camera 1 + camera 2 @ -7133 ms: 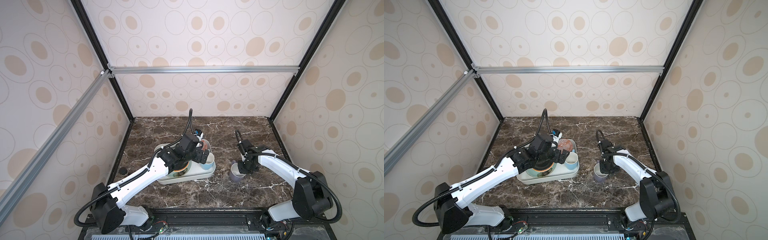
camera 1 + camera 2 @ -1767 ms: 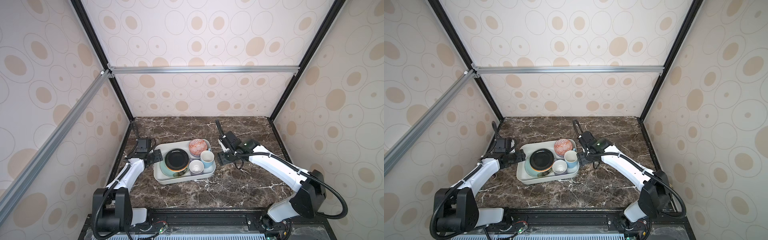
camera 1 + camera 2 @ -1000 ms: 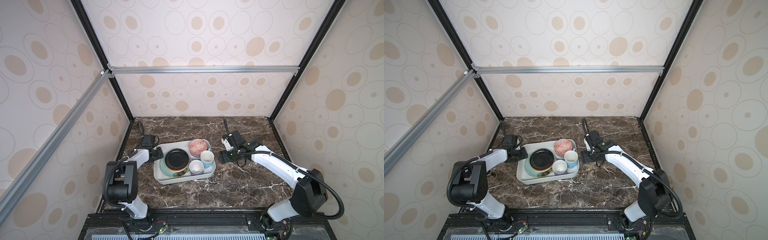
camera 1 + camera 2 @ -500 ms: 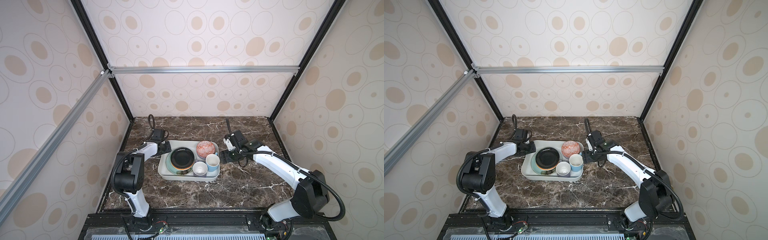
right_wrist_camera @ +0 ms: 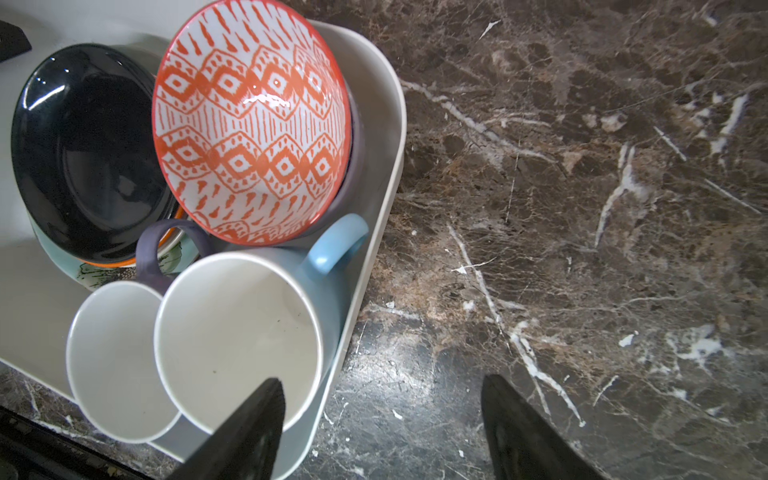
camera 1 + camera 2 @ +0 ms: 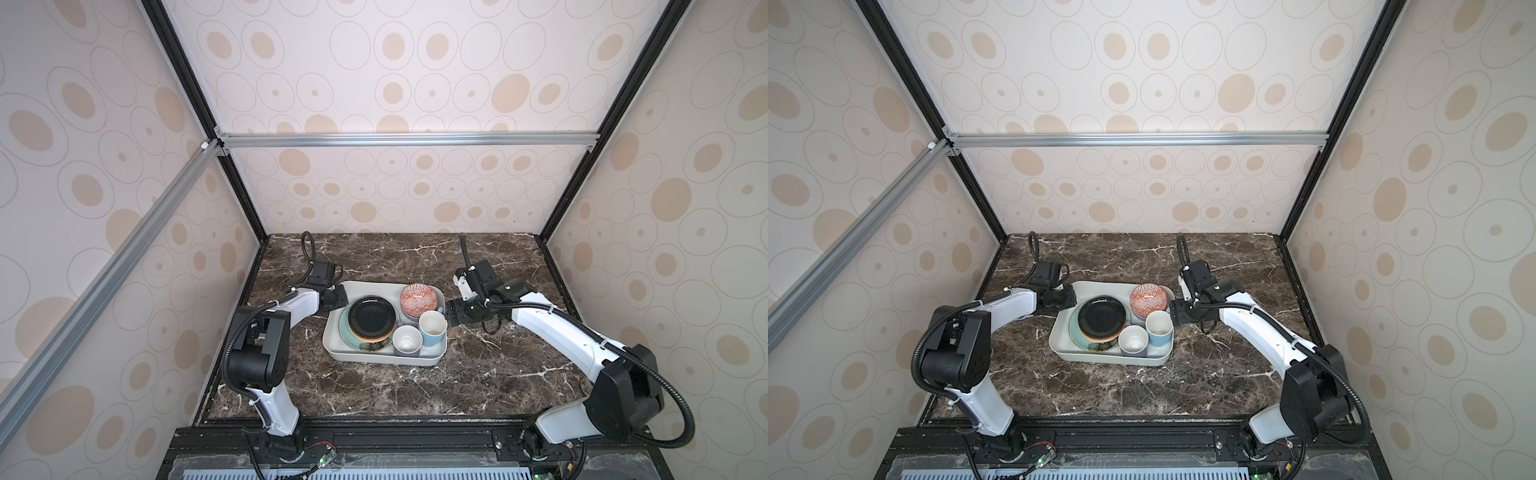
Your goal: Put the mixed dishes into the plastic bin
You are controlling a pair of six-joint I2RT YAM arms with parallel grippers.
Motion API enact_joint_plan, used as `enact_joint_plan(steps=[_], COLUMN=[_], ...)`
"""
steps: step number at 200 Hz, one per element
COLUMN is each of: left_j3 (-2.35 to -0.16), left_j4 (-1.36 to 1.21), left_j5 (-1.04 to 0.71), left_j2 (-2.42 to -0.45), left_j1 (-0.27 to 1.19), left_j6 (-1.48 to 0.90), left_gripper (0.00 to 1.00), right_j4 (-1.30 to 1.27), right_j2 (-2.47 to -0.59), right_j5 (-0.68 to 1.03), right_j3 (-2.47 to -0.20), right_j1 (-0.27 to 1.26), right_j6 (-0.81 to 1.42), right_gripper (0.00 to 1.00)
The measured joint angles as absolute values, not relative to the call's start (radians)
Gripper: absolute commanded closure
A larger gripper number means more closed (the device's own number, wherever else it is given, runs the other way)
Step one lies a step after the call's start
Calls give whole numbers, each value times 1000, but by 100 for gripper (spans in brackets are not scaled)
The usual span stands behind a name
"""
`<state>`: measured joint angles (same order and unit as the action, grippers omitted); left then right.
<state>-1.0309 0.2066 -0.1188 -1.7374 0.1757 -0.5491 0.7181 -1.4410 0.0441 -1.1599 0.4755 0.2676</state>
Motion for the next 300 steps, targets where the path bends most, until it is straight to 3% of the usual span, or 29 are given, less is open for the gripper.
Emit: enact_joint_plan(steps=[18, 36, 40, 44, 105, 133, 170, 241, 300], left_j3=[-1023, -1021, -1021, -1021, -1002, -865, -669, -419, -396], left_j4=[212, 221, 223, 223, 111, -82, -309, -691, -864], left_j5=[-125, -121, -120, -115, 50, 148, 223, 128, -19], left_j2=[-1718, -1681, -1667, -1653, -1378, -1271, -1286, -1324, -1436], left_j1=[181, 192, 193, 194, 199, 194, 167, 20, -73], left_j6=[-554, -551, -541, -538, -410, -305, -173, -89, -75], left_gripper=[45, 11, 4, 1, 1, 1, 1, 1, 1], right_j4=[721, 732, 735, 739, 722, 672, 519, 96, -186], right_j2=[-1419, -1394, -1388, -1382, -1345, -1345, -1331, -1242, -1407], right_j5=[37, 27, 24, 22, -86, -119, -186, -243, -226], right_j3=[-1160, -1162, -1163, -1165, -1201, -1193, -1086, -786, -702], right_j1=[473, 471, 471, 470, 453, 397, 342, 217, 123], right_j6=[266, 263, 263, 265, 259, 257, 201, 73, 16], right_gripper=[20, 16, 12, 2, 0, 0, 0, 0, 0])
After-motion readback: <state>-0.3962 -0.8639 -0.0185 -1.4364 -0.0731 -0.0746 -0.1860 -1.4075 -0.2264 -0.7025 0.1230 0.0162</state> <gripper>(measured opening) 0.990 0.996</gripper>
